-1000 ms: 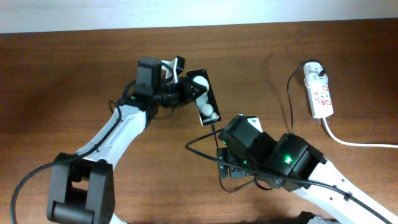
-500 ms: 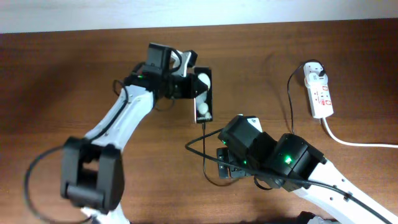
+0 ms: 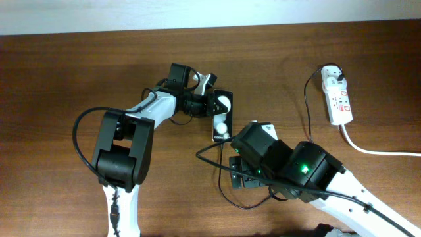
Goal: Plug charger to phone and switch on socket
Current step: 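Lower the plugged-in phone with the left gripper onto the table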
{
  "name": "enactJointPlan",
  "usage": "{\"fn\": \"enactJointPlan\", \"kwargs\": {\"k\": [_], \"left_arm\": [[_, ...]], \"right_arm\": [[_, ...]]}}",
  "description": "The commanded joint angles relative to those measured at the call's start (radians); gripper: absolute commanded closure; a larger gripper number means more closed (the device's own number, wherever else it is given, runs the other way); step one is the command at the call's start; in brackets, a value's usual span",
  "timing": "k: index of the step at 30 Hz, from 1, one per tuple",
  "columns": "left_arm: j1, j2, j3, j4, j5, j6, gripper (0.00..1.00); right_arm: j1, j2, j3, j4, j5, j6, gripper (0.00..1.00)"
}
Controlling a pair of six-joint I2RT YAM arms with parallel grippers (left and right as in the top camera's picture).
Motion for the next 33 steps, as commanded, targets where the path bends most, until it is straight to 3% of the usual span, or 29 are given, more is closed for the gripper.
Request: {"fn": "enactJointPlan", "kwargs": {"k": [1, 12, 16, 21, 24, 28, 33], "left_arm": [[-0.001, 0.007, 0.021, -0.038, -0.063, 0.012, 0.94], [-0.015, 0.078, 0.014, -0.044, -0.118, 0.012, 0.88], [-0.015, 0.083, 0.014, -0.057, -0.188, 0.012, 0.81], [-0.015, 0.083, 0.014, -0.102, -0.285, 0.013, 0.65], [-0.015, 0.083, 0.014, -0.116, -0.313, 0.013, 0.48], [-0.015, 0.083, 0.014, -0.181, -0.425, 0.012, 0.37], [-0.015, 0.083, 0.014, -0.194, -0.436, 0.013, 0.3]], "right_arm": [[-0.003, 0.003, 0.004, 0.0, 0.016, 0.0, 0.01], [-0.003, 0.003, 0.004, 0.0, 0.016, 0.0, 0.01], [-0.003, 0.003, 0.004, 0.0, 0.016, 0.0, 0.01], [-0.003, 0.003, 0.004, 0.0, 0.016, 0.0, 0.01], [-0.003, 0.003, 0.004, 0.0, 0.016, 0.0, 0.01], [-0.003, 0.003, 0.004, 0.0, 0.016, 0.0, 0.01], [-0.003, 0.003, 0.004, 0.0, 0.016, 0.0, 0.01]]}}
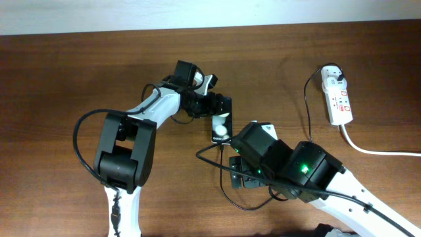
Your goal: Plug charger to phone and switch on socket
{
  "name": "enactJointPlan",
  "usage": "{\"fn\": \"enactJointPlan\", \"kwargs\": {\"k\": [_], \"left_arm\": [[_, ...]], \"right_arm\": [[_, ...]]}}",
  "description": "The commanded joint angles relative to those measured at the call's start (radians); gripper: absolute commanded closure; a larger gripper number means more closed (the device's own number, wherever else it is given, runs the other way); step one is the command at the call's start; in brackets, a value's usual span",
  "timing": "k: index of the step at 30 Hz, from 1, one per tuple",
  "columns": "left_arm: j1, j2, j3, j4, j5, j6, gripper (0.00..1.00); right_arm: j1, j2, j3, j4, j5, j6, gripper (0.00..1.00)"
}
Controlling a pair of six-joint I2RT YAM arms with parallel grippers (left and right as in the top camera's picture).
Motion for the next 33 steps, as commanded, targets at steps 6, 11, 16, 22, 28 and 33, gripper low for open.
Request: {"fn": "enactJointPlan", "kwargs": {"k": [6, 11, 16, 22, 28, 33], "left_arm": [[0.013, 0.079, -0.05, -0.031, -0.221, 0.013, 0.25], [0.013, 0.079, -0.05, -0.072, -0.319, 0.013, 0.13], [0.026, 0.073, -0.047, -0.119, -0.401, 0.013, 0.01], [0.122, -0.266, -0.047, -0.343, -0.726, 0.013, 0.01], [0.122, -0.704, -0.047, -0.525, -0.898, 0.013, 0.01], [0.122, -1.025, -0.049, -0.61, -0.911, -0.074, 0.01]], "right_arm": [[-0.003, 0.003, 0.004, 0.0, 0.016, 0.001, 0.01], [-0.003, 0.003, 0.004, 0.0, 0.016, 0.001, 0.01], [-0.003, 0.003, 0.004, 0.0, 0.016, 0.001, 0.01], [-0.003, 0.003, 0.004, 0.0, 0.016, 0.001, 0.01], [-0.003, 0.003, 0.004, 0.0, 0.016, 0.001, 0.02], [-0.003, 0.003, 0.004, 0.0, 0.016, 0.001, 0.01]]}}
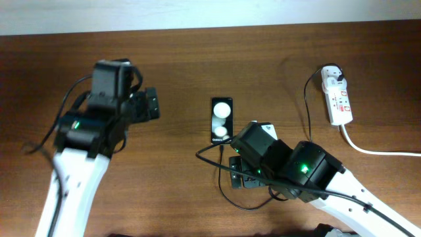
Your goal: Plug charger to phone and switch on socket
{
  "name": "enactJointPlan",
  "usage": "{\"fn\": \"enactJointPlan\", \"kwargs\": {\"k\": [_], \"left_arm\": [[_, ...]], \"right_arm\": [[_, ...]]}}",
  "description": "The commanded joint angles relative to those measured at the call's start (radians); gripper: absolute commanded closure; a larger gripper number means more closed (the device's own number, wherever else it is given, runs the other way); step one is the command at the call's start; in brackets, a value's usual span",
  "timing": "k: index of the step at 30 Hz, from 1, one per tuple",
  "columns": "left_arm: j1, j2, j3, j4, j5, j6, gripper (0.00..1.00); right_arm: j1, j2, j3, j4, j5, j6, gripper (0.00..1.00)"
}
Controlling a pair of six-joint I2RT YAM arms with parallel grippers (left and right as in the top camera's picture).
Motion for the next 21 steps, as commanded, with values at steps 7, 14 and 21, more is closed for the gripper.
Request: {"fn": "enactJointPlan", "kwargs": {"k": [7, 14, 21], "left_arm": [[-0.001, -0.572, 0.003, -0.29, -0.145, -0.08, 0.01], [-0.001, -0.593, 0.003, -0.561, -0.137, -0.089, 0.01], [-0.001, -0.781, 0.003, -0.55, -0.138, -0.089, 0.01]], "right_arm": [[-0.003, 0.001, 0.004, 0.0, 0.016, 0.0, 0.01], [-0.003, 0.001, 0.004, 0.0, 0.016, 0.0, 0.01], [-0.003, 0.001, 0.004, 0.0, 0.016, 0.0, 0.01]]}}
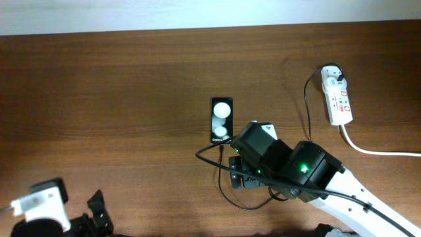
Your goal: Plug charger to phone and switch on socket
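Note:
The black phone (222,120) lies flat mid-table, long side running away from me, with nothing touching it. Just below its near end sits my right arm; the right gripper (235,168) is mostly hidden under the arm's own body, so its jaws cannot be read. The black charger cable (209,153) loops out from under that arm toward the phone's near end; its plug tip is hidden. The white socket strip (337,99) lies at the far right with a plug in its top end. My left gripper (97,207) is pulled back to the bottom left corner, its state unclear.
A white mains lead (375,151) runs from the strip off the right edge. The black cable (306,105) hangs down from the strip's plug toward the right arm. The brown table (118,99) fills the view, with a pale wall edge along the top.
The left arm has gone from the upper left of the table to the bottom left corner, mostly out of view. The phone, cable and right arm are where they were.
At first my left gripper was at the phone's far end, with the phone slightly askew. Then it was still on the phone, farther up. Later it stood well to the left and the phone lay straight by itself. Now the left arm is withdrawn. The right arm never moved.

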{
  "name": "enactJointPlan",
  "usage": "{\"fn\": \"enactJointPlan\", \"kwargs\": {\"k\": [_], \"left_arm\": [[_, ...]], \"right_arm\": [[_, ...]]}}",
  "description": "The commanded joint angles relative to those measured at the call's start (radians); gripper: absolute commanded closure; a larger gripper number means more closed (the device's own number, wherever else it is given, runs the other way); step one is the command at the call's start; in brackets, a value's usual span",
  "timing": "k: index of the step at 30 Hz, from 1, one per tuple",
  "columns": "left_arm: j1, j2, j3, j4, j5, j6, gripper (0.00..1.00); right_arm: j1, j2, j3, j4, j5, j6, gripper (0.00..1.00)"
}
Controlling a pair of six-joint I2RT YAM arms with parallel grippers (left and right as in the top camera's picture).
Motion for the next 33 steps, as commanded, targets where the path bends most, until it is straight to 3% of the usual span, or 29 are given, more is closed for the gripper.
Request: {"fn": "enactJointPlan", "kwargs": {"k": [1, 4, 9, 20, 28, 31, 33], "left_arm": [[-0.001, -0.135, 0.002, 0.003, -0.008, -0.014, 0.01], [0.004, -0.261, 0.002, 0.006, -0.008, -0.014, 0.01], [0.129, -0.379, 0.002, 0.009, -0.006, -0.015, 0.01], [0.134, -0.601, 0.002, 0.008, -0.007, -0.015, 0.01], [0.137, -0.605, 0.013, -0.026, -0.007, -0.015, 0.01], [0.136, -0.605, -0.017, 0.047, -0.045, -0.015, 0.01], [0.136, -0.605, -0.187, 0.203, -0.045, -0.015, 0.01]], "right_arm": [[-0.003, 0.001, 0.004, 0.0, 0.016, 0.001, 0.01], [-0.003, 0.001, 0.004, 0.0, 0.016, 0.0, 0.01], [-0.003, 0.001, 0.004, 0.0, 0.016, 0.0, 0.01], [-0.003, 0.001, 0.004, 0.0, 0.016, 0.001, 0.01], [-0.003, 0.001, 0.004, 0.001, 0.016, 0.001, 0.01], [-0.003, 0.001, 0.004, 0.004, 0.016, 0.001, 0.01], [-0.003, 0.001, 0.004, 0.004, 0.016, 0.001, 0.01]]}}
